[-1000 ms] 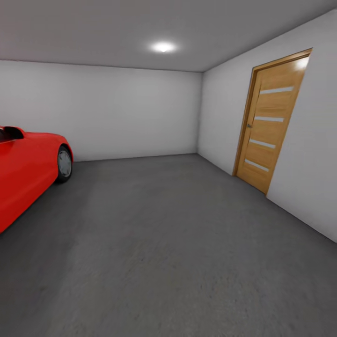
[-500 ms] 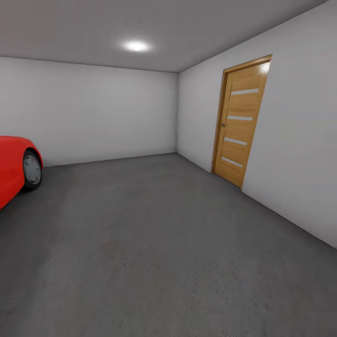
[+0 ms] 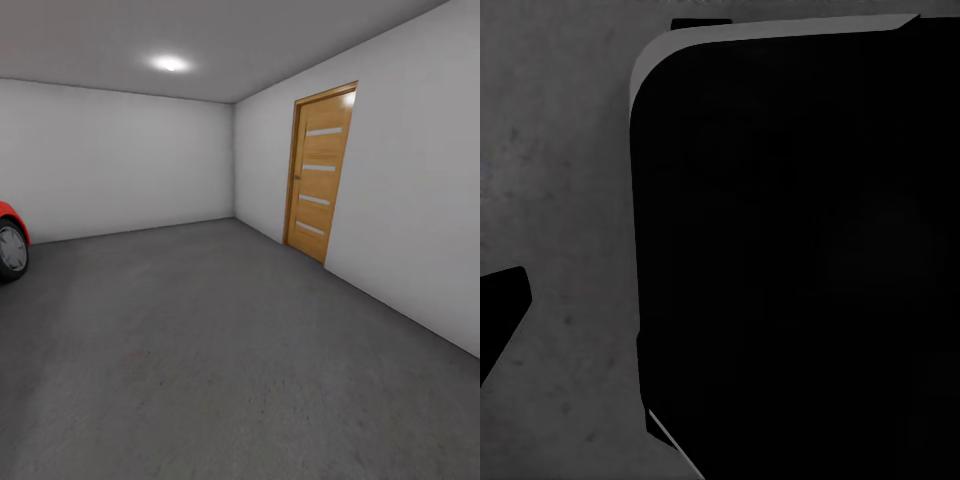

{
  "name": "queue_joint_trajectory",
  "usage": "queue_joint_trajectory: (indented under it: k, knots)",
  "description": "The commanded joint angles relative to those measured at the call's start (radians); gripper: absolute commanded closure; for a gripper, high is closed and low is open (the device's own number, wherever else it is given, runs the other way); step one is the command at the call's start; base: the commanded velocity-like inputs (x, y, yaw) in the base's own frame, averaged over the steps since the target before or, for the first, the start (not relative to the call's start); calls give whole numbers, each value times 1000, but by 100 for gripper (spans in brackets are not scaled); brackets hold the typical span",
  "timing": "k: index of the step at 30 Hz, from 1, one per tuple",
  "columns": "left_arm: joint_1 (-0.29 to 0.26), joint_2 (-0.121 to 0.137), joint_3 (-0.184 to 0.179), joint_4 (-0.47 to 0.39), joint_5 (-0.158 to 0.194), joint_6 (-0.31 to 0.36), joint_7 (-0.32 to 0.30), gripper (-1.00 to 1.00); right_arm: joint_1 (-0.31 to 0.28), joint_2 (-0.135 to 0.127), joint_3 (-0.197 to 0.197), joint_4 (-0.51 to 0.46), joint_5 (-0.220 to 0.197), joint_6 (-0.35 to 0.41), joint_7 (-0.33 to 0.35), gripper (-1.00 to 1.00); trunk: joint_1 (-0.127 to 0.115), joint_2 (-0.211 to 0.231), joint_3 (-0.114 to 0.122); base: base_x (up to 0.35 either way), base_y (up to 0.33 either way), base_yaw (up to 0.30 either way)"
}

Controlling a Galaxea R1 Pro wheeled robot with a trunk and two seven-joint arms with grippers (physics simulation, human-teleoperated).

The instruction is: Move the two storage containers from the living room to the garage. In the garage, place one container on the floor and stack the other container on top of it (either order is fine).

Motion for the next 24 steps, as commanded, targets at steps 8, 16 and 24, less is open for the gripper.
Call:
queue_joint_trajectory:
  k: [8,16,24]
  knots:
    - [0,0,0,-1,1,-1,0,-100,0,-1,3,3,11,39,-5,-100,0,0,-1,0,0,-3]
    - [0,0,0,-1,1,-1,0,-100,0,0,0,3,10,41,-3,-100,0,0,-1,0,0,0]
    - [0,-5,4,-1,3,-1,-1,-100,0,0,3,3,10,41,-7,-100,0,0,-1,0,0,0]
